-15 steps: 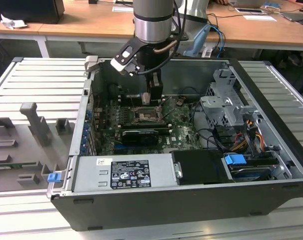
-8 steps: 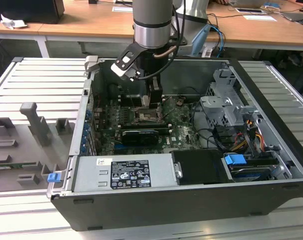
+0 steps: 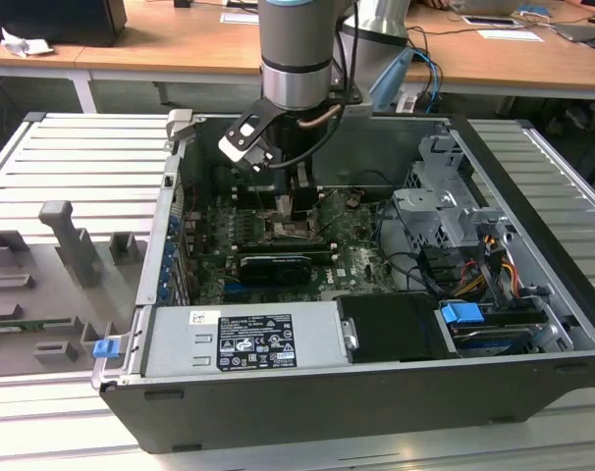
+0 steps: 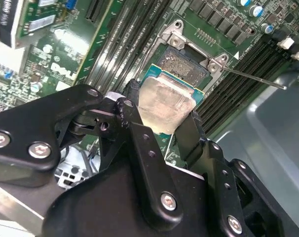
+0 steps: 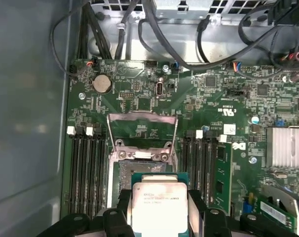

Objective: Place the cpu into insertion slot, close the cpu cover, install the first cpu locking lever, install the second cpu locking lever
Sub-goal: 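Place the cpu into insertion slot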

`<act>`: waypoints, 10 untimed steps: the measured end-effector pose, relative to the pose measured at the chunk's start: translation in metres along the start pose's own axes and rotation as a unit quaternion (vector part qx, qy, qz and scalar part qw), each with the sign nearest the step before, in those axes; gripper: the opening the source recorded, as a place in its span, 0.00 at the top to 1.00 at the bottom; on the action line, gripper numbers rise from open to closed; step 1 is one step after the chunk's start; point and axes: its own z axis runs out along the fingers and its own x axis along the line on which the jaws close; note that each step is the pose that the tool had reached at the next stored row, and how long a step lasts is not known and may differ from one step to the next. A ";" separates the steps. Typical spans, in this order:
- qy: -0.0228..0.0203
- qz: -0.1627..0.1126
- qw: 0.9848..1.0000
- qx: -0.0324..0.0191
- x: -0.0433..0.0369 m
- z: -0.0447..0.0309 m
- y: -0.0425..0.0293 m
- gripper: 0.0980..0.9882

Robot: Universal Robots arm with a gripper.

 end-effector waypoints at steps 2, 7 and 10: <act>0.000 0.000 1.000 0.000 0.0025 0.0049 -0.0003 0.51; 0.000 0.005 1.000 0.000 0.0082 0.0190 -0.0011 0.51; -0.001 0.012 1.000 0.000 0.0089 0.0263 -0.0020 0.51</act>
